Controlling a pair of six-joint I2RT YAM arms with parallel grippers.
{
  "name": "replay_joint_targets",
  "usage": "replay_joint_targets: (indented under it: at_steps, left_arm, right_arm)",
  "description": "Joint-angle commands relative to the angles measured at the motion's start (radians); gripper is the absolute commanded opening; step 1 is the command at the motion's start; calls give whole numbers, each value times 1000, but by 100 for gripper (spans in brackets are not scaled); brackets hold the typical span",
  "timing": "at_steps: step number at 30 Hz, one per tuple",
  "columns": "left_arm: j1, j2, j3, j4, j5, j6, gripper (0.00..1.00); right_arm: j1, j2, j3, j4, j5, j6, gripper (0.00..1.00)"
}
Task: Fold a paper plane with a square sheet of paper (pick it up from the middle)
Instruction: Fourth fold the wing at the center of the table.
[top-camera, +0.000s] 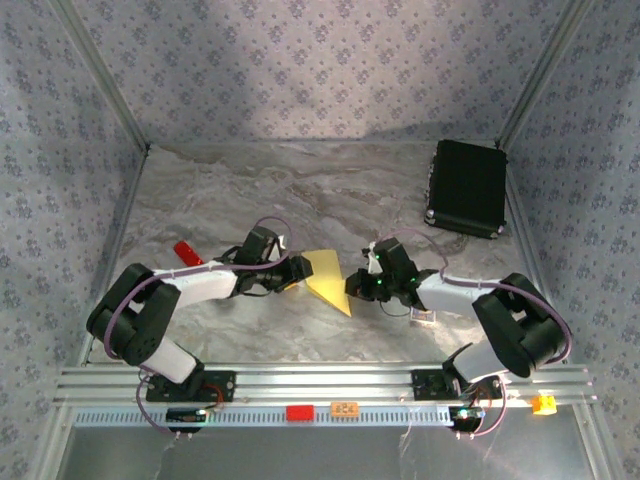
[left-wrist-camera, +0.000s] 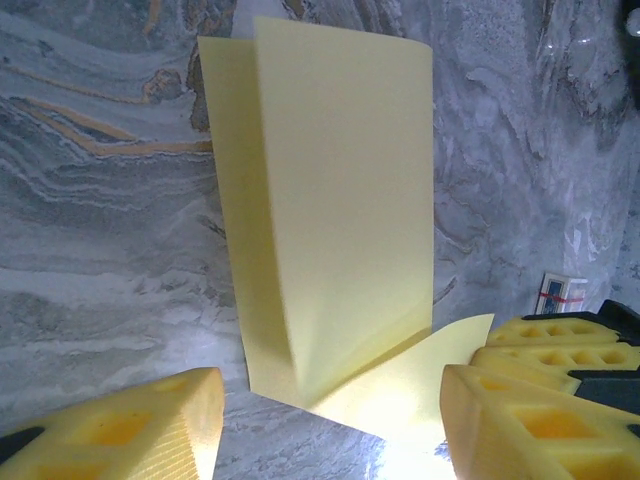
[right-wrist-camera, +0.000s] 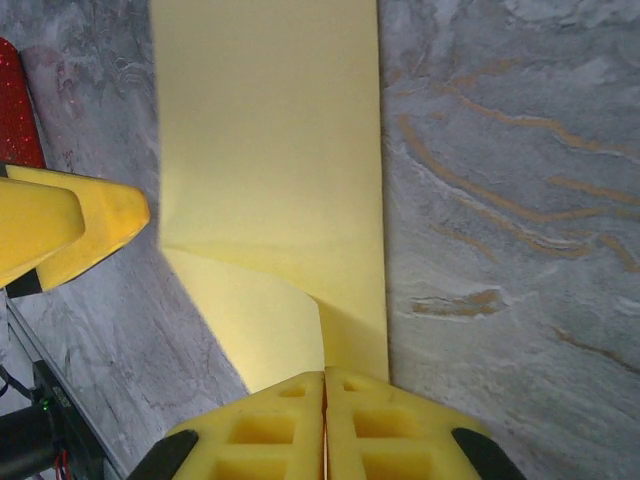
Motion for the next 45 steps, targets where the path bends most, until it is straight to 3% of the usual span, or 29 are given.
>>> replay_joint_targets:
  at_steps: [1,15,21,26,31,40,45]
  left_arm:
    - [8,4,9,35,27,-10,61]
    - [7,70,35,119,81,-51,59]
    - [5,101,42,171,113,-65,42]
    - [6,125,38,209,122,-86,33]
    - [6,127,37,242,126,-108,27]
    - [6,139,44,273,145,-123,25]
    - [6,140,40,294,148,-139,22]
  right_arm:
    - [-13,-28,-22,31,-16,15,10]
    - [-20,-31,-33,40,-16,21,11]
    - [-21,-30,-36,43,-12,22,11]
    - [-23,-30,-37,43,-12,23,12]
    - [-19,-47,-29,-2,20,17,19]
    - [2,-165,-37,-121,164,-14,41]
    - [25,-246,-58,-124,228,-38,44]
